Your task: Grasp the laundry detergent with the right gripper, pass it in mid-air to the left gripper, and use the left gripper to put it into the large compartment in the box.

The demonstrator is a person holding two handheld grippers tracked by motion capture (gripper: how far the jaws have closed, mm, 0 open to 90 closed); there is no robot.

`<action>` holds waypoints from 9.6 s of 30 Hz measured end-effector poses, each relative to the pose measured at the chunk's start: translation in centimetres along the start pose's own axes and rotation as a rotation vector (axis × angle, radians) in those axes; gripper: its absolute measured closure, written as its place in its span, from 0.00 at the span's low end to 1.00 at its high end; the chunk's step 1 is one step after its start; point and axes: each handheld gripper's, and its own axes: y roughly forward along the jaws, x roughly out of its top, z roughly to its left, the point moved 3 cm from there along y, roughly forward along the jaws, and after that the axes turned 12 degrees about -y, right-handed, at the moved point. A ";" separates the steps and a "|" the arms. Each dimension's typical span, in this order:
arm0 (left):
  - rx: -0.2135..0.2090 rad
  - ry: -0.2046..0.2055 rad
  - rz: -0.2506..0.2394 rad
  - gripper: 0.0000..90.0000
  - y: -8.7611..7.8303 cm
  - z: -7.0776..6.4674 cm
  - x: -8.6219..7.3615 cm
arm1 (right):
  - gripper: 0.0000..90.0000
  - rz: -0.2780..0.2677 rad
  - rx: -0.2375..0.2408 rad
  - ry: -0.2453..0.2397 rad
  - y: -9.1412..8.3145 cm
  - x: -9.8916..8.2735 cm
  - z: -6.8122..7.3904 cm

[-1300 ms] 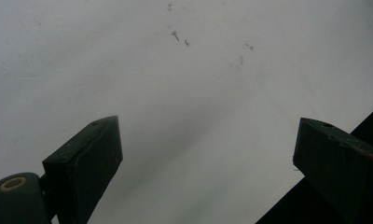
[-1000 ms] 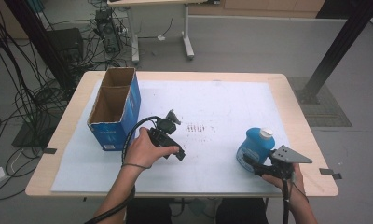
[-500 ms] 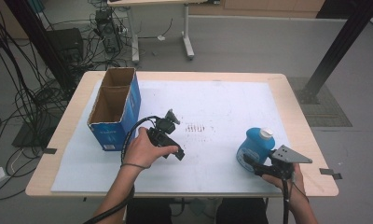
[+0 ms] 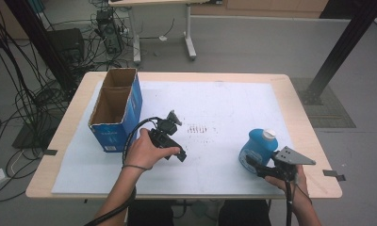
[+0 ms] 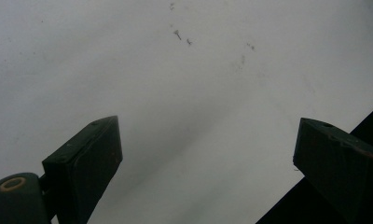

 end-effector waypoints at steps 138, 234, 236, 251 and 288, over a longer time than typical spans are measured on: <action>0.064 0.887 0.258 0.09 -14.2 -16.3 6.9 | 0.46 -0.110 0.745 -0.289 9.8 13.5 -4.0; 0.103 0.932 0.288 0.09 -12.9 -18.3 7.0 | 0.46 -0.088 0.769 -0.322 11.4 14.9 -2.2; 0.105 0.934 0.289 0.09 -12.9 -18.4 6.9 | 0.46 -0.088 0.769 -0.320 11.3 14.9 -2.2; 0.112 0.932 0.282 0.09 -13.0 -18.6 6.9 | 0.46 -0.089 0.773 -0.327 11.1 15.1 -2.3; 0.136 0.936 0.316 0.20 -12.0 -19.3 7.1 | 0.46 -0.100 0.770 -0.335 11.1 15.3 -2.4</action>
